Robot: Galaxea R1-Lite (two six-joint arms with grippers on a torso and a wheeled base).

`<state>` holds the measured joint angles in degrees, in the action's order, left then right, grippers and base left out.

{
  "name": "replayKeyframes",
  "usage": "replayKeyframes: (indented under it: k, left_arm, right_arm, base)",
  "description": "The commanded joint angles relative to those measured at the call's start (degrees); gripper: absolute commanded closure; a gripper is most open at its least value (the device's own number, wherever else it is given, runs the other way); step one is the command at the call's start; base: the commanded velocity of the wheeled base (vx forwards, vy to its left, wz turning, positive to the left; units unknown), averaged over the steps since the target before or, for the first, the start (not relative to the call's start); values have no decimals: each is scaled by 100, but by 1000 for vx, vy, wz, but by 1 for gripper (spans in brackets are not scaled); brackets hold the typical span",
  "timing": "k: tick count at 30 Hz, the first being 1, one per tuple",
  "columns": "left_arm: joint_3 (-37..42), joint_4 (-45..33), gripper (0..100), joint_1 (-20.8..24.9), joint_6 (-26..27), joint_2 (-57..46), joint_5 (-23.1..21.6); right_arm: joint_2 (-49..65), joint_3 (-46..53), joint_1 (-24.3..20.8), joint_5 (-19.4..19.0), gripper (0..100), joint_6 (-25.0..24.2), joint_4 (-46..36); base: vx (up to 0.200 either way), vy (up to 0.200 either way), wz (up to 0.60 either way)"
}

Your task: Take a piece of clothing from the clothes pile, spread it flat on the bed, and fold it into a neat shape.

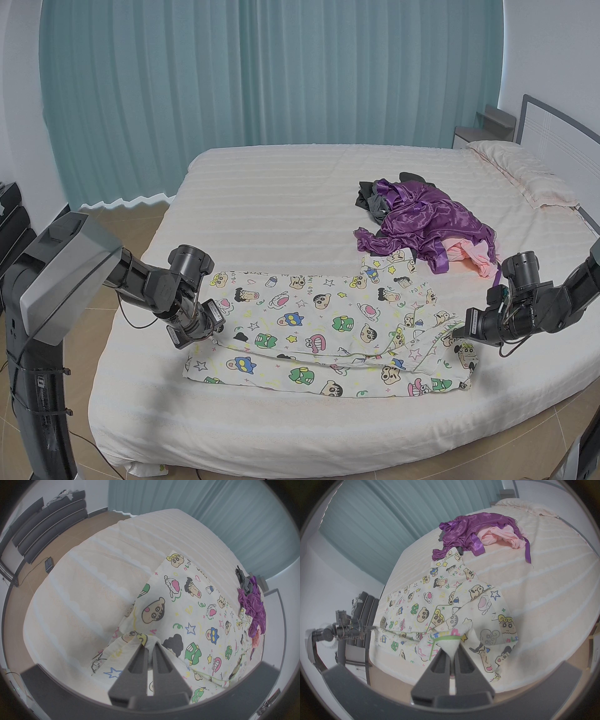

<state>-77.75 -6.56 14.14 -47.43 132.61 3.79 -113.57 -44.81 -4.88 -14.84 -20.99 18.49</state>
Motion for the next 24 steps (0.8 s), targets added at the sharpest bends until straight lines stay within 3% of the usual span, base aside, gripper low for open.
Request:
replayKeyframes:
  k: [1, 6, 17, 18, 19, 20, 24]
  left_arm:
    - [-337, -30, 100, -87, -135, 301, -1]
    - [-487, -74, 100, -157, -179, 450, -1]
    - [-697, -100, 100, -210, -284, 573, -10]
    - [-706, -100, 100, -210, -284, 573, -10]
    - [-750, -100, 100, -219, -293, 573, -19]
    - [-759, -100, 0, -219, -293, 573, -19]
    - [-882, -109, 0, -228, -486, 617, -10]
  right_arm:
    - [-429, -195, 4, 16, 100, -221, 181]
    - [-772, -291, -5, 332, 100, -423, 506]
    - [-1062, -581, -5, 341, 100, -1003, 603]
    - [-1071, -590, -5, 332, 0, -1003, 612]
    - [-1097, -616, 4, 332, 0, -1012, 612]
    - [-1097, -625, 4, 332, 0, -1012, 612]
    - [-1097, -687, 48, 323, 0, -1214, 612]
  base:
    - [0, 0, 0]
    - [0, 0, 0]
    - [0, 0, 0]
    - [0, 0, 0]
    - [0, 0, 0]
    - [0, 0, 0]
    - [0, 0, 0]
